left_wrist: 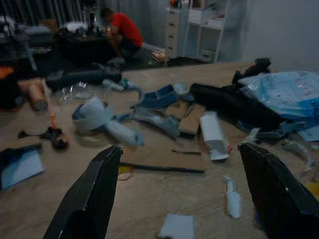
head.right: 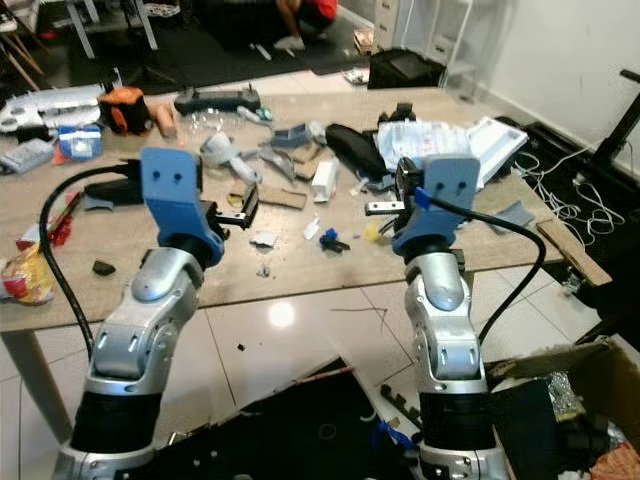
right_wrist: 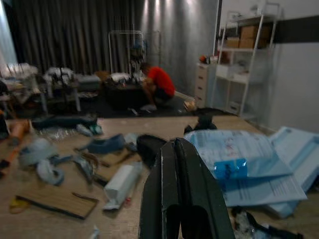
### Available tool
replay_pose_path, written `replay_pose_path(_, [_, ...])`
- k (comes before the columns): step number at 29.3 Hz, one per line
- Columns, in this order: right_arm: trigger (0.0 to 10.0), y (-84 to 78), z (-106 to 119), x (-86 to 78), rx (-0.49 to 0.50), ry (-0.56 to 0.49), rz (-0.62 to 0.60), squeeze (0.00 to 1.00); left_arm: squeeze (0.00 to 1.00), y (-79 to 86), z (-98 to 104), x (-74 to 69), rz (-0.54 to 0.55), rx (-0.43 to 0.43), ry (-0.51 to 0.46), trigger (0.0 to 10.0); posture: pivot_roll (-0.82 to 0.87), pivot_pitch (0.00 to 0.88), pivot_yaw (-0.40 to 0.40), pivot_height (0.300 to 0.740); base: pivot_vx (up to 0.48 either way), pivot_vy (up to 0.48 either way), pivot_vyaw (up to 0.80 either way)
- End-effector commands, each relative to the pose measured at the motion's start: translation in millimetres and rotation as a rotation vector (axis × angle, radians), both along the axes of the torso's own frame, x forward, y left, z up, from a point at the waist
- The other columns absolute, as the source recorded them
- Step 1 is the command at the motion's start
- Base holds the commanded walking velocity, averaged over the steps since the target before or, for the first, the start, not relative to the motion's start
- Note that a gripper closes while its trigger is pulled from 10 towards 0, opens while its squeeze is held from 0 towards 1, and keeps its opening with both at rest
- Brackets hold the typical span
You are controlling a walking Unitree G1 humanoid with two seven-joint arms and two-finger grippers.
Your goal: Picking trash to rubbish bin
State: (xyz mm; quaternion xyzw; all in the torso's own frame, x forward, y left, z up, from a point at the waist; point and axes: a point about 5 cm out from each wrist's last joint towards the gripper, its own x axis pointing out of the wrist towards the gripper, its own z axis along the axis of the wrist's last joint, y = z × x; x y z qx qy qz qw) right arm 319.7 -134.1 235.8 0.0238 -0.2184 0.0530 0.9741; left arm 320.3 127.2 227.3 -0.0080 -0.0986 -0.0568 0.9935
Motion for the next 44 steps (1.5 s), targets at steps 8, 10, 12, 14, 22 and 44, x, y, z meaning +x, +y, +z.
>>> replay_pose_path(8, [10.0, 6.9, -2.6, -0.1, -0.009, 0.027, 0.04, 0.0, 0.0, 2.1, -4.2, -0.7, 0.024, 0.004, 0.015, 10.0, 0.07, 0.125, -0.034, 0.74, 0.0, 0.0, 0.0])
replay_pose_path(10, [10.0, 7.9, -4.0, 0.1, -0.01, 0.036, 0.047, 0.0, 0.0, 2.5, -3.9, -1.0, 0.028, 0.014, 0.01, 10.0, 0.08, 0.126, -0.037, 0.74, 0.0, 0.0, 0.0])
replay_pose_path(12, [10.0, 8.7, -4.9, 0.6, -0.013, 0.044, 0.053, 0.0, 0.0, 2.4, -3.9, -0.7, 0.029, 0.015, 0.01, 10.0, 0.08, 0.128, -0.04, 0.74, 0.0, 0.0, 0.0])
replay_pose_path(14, [10.0, 10.7, -7.5, 2.0, -0.018, 0.066, 0.07, 0.0, 0.0, 1.7, -4.9, -0.2, 0.026, 0.011, 0.02, 10.0, 0.08, 0.127, -0.042, 0.74, 0.0, 0.0, 0.0])
replay_pose_path(22, [10.0, 15.7, -11.8, 3.5, -0.082, 0.097, 0.077, 0.0, 0.0, 0.7, -7.3, -1.0, 0.029, 0.02, 0.027, 10.0, 0.08, 0.13, -0.043, 0.74, 0.0, 0.0, 0.5])
replay_pose_path(44, [10.0, 7.0, -14.6, 5.4, -0.03, 0.13, 0.024, 0.0, 0.0, -3.5, -6.7, 0.1, -0.014, 0.005, 0.047, 10.0, 0.08, 0.131, -0.042, 0.74, 0.012, 0.0, 0.47])
